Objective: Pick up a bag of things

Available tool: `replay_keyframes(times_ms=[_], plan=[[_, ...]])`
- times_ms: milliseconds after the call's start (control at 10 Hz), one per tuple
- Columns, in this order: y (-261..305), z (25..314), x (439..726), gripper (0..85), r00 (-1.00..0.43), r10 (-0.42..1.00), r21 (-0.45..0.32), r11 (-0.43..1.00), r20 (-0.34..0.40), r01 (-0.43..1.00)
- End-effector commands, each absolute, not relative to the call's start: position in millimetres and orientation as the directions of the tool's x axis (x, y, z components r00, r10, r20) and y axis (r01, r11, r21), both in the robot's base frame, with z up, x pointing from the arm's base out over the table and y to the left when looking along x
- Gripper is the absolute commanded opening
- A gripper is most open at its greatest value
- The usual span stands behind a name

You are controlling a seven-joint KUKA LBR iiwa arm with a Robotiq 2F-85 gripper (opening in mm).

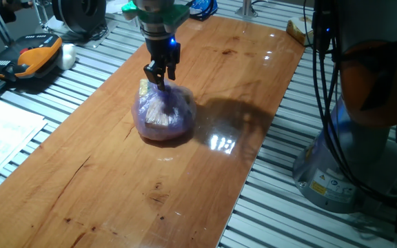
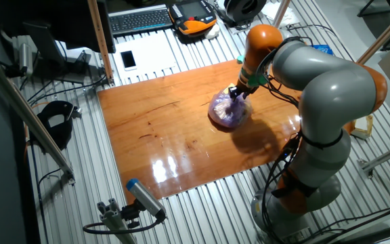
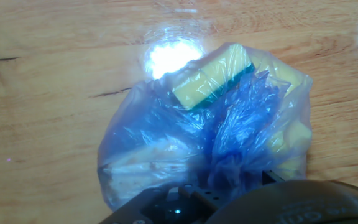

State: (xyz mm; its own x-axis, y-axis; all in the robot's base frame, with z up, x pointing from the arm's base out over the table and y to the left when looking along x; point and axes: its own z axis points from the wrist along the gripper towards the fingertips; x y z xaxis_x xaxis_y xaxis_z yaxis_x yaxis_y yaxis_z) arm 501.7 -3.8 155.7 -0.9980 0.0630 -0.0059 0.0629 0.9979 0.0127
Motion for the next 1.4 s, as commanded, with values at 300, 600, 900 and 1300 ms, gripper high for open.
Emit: replay_keyframes(times_ms=[300,600,900,1300], plan=[[-3.9,151.1,503.9,51.0,-0.997,0.072,0.011,0.997,-0.009,0.071],[-3.7,150.0,504.8,51.0,-0.997,0.081,0.011,0.997,0.000,0.081],[-4.0,147.7,505.4,51.0,-0.996,0.085,0.004,0.996,0.002,0.085],[-4.4,140.2,507.1,51.0,-0.996,0.087,0.006,0.996,-0.001,0.087]])
